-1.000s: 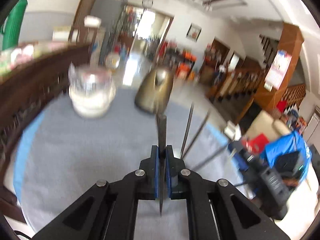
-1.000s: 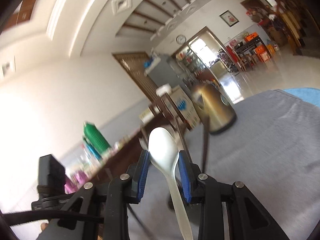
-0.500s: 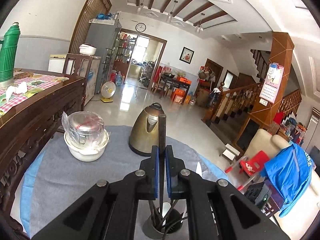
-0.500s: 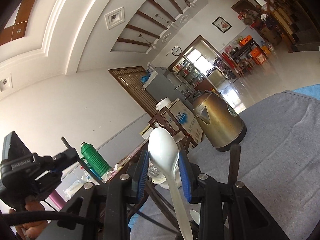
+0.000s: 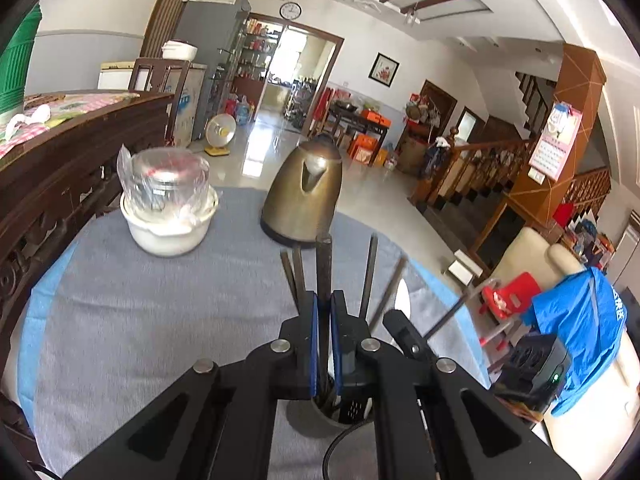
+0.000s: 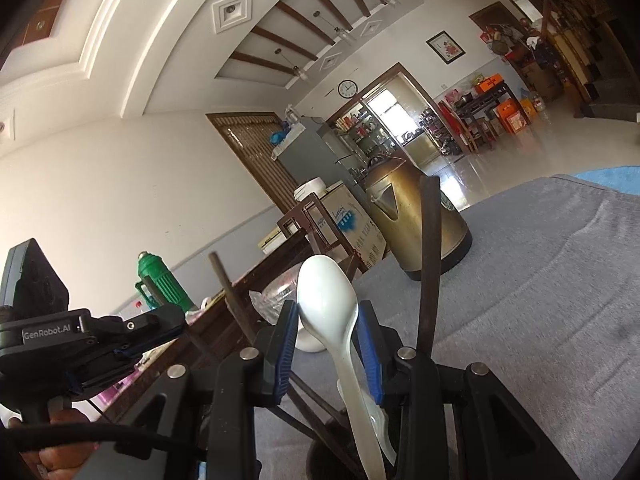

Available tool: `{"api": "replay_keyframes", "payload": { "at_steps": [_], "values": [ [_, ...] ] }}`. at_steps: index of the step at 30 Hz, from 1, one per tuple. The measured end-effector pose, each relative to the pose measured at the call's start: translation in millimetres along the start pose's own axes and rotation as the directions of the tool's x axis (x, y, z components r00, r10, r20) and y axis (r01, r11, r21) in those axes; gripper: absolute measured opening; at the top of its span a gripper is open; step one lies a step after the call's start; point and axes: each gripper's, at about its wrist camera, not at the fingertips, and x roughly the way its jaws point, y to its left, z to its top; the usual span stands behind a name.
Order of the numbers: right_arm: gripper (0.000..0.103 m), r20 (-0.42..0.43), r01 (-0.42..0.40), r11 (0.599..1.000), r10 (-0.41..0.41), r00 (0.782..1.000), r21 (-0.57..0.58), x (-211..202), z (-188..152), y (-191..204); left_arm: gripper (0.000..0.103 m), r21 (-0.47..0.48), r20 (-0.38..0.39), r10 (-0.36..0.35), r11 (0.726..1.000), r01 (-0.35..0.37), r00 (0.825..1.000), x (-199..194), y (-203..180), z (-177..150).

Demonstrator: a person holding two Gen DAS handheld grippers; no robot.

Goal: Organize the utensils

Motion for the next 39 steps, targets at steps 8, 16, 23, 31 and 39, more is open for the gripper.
{"api": "replay_keyframes", "payload": {
  "at_steps": [8,16,23,31,39],
  "values": [
    [0.032,-0.045,0.017,0.997,-0.021,0.999,-0.079,-10.4,-11.6,11.4,0.007,0.022,-0.056,0.013,1.000,-0.012,0.998,-8.6,-0.8,-24.3],
    [0.036,-0.105,0.030,0.994,-0.041,0.994,-0.102,-37.5,-15.4,16.9,0.008,0.068,-0.096,0.051,0.997,-0.045,0.994,-19.2,-9.3,-43.5],
    [0.077,-0.057,0.043,0.998,-0.046,0.997,-0.052,-72.0,-3.6,14.7,0.048,0.108,-0.067,0.125,0.987,-0.118,0.990,-47.6,-14.4,-60.5],
    [0.077,-0.032,0.051,0.997,-0.053,0.998,-0.061,-115.3,3.0,29.2,0.082,0.190,0.012,0.321,0.929,-0.318,0.947,-83.2,-26.6,-76.0],
    [0.077,-0.057,0.130,0.970,-0.145,0.988,-0.203,-155.6,0.8,66.4,0.091,0.255,0.131,0.465,0.838,-0.483,0.875,-124.6,-48.0,-87.8]
  ]
}}
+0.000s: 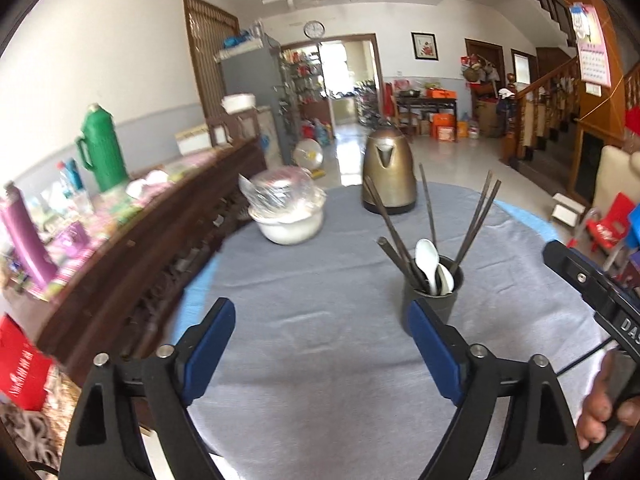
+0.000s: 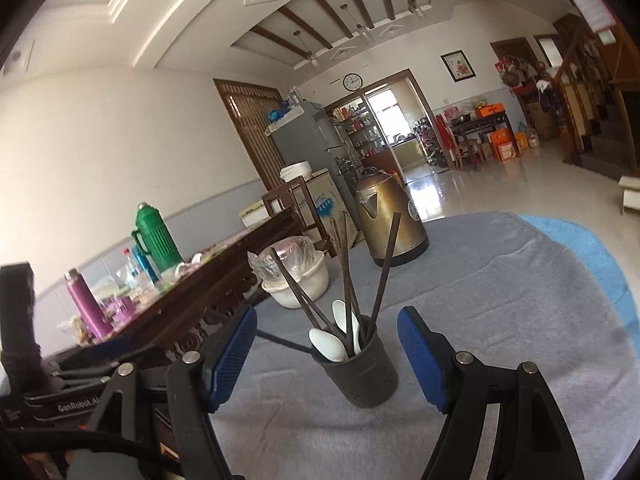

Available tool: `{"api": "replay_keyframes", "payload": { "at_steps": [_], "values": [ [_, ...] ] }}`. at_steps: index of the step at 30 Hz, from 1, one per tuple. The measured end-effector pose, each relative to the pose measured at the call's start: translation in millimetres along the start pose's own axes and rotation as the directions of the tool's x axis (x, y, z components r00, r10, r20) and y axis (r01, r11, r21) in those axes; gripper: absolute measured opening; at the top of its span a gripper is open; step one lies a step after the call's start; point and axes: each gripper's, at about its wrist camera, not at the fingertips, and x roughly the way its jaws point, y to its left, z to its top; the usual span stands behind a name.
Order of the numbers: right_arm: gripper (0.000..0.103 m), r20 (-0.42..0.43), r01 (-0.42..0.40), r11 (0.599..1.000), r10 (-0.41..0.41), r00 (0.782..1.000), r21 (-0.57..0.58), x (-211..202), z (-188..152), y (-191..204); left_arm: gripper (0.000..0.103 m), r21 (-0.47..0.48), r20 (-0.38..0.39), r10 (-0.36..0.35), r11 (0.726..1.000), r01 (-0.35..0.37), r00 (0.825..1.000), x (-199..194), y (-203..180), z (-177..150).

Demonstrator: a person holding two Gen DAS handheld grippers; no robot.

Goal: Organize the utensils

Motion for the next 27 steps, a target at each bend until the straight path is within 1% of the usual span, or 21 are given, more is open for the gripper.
{"api": "replay_keyframes", "payload": {
  "at_steps": [2,4,11,19,24,27],
  "values": [
    [0.077,-0.003,0.015,1.000,-0.015,1.000,-0.017,-9.5,0.5,4.1,0.094,0.008,0.030,0.036,0.999,-0.036,0.999,-13.2,1.6,-1.3],
    [0.077,-0.014,0.036,0.999,-0.037,0.999,-0.032,-19.6,2.3,9.5,0.098,0.004,0.050,0.057,0.998,-0.058,0.997,-24.2,3.3,-2.5],
    [0.077,-0.035,0.068,0.994,-0.071,0.997,-0.085,-49.8,5.4,29.0,0.099,-0.004,0.087,0.079,0.997,-0.079,0.993,-59.8,8.9,-7.4],
    [0.077,-0.004,0.077,0.990,-0.079,0.997,-0.121,-94.3,13.8,45.9,0.099,-0.026,0.113,0.108,0.994,-0.106,0.988,-84.0,19.7,-11.8],
    [0.077,-0.006,0.114,0.976,-0.118,0.993,-0.185,-105.0,13.7,67.1,0.100,-0.050,0.129,0.126,0.992,-0.120,0.984,-96.6,29.6,-14.4],
    [0.077,-0.016,0.113,0.972,-0.119,0.993,-0.207,-107.0,9.8,75.6,0.100,-0.061,0.128,0.134,0.990,-0.127,0.983,-99.4,32.5,-14.2]
  ]
}}
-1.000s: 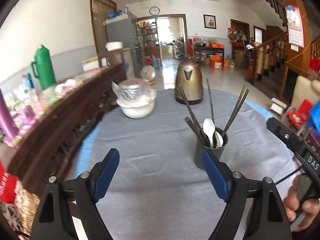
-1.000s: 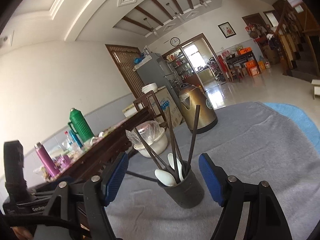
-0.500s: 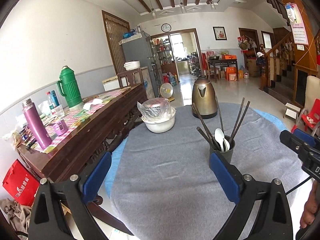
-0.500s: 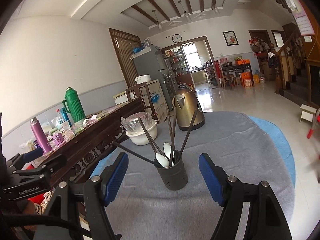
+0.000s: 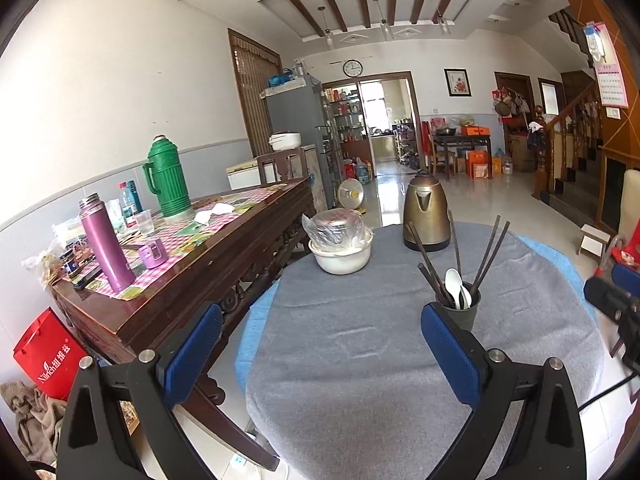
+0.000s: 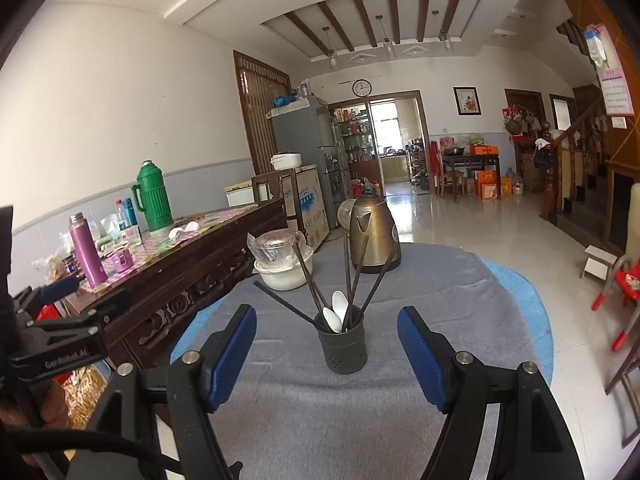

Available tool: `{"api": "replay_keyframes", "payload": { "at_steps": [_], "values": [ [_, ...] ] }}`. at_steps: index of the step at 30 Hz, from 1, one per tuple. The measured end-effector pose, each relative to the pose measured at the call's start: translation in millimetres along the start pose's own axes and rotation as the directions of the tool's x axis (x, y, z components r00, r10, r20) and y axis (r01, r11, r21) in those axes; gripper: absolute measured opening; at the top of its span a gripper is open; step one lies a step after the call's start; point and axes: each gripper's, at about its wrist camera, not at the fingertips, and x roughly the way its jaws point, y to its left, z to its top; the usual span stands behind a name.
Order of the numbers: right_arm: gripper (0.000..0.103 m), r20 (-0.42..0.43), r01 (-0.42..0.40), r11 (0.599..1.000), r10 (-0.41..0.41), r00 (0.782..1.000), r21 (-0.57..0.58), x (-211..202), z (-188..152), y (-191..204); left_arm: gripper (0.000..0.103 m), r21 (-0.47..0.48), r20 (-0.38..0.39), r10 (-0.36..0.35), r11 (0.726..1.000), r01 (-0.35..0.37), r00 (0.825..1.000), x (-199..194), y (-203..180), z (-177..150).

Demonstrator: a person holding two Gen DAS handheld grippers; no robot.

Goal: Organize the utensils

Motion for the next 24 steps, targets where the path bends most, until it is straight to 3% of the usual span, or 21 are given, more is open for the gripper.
{"api": "replay_keyframes", "payload": {
  "at_steps": [24],
  "values": [
    [0.077,-0.033,0.023,1.000,-0.023,0.999,-0.005,-17.2,-6.3,4.6,0.100,-0.002,0.018,0.016,1.000,-0.016,1.000,-21.8,-2.1,-0.4]
  ]
}}
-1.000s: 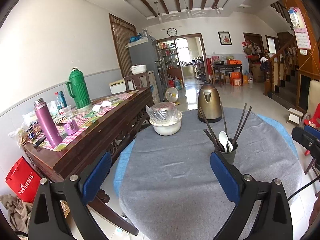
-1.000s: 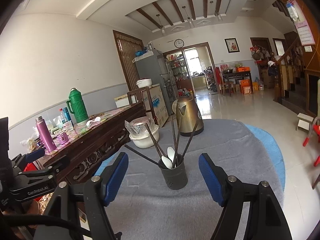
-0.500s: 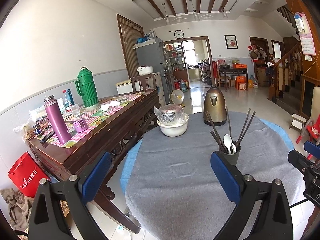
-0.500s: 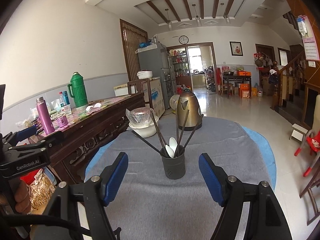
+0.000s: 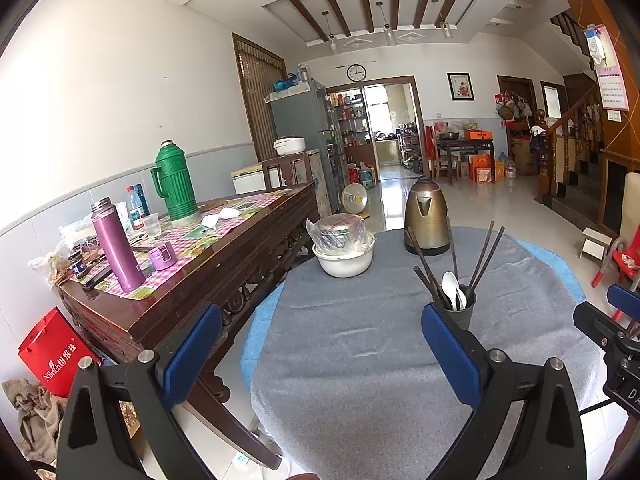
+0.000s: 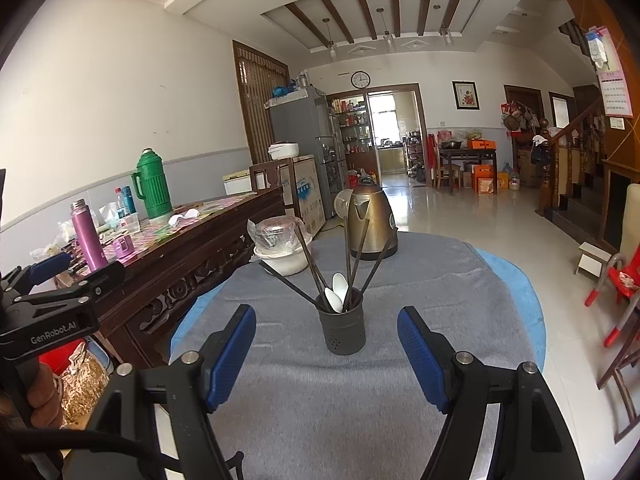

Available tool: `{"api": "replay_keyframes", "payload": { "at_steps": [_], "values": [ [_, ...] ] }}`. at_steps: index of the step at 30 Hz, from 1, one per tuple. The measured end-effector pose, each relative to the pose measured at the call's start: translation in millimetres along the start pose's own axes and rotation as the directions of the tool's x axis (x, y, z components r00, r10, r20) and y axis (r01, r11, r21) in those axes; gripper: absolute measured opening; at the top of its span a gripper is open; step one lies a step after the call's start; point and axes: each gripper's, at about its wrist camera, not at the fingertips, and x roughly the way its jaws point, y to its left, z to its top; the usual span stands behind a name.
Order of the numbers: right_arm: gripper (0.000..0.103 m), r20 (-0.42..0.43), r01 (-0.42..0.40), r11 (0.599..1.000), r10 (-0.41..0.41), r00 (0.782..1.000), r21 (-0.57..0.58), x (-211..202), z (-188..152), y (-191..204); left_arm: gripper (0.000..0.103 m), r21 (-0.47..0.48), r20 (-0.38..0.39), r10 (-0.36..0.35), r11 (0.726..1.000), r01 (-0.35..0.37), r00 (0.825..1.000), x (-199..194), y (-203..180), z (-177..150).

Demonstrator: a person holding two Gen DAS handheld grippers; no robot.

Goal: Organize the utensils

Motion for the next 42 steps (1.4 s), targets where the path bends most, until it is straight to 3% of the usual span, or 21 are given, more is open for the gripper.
{"api": "replay_keyframes", "payload": {
  "at_steps": [15,42],
  "values": [
    [0.077,0.011,0.005,1.000,-0.005,1.000,-0.011,-2.7,1.4,5.2,0.100,-0.021,-0.003,0.034,0.999,-0.034,0.999,1.4,10.6,-2.3],
    [0.077,0.022,0.013,1.000,-0.012,1.000,-0.026,-6.5,2.1,15.0,0.100,-0.036,-0.025,0.025,0.999,-0.026,0.999,4.7,18.6,-10.7]
  ]
}}
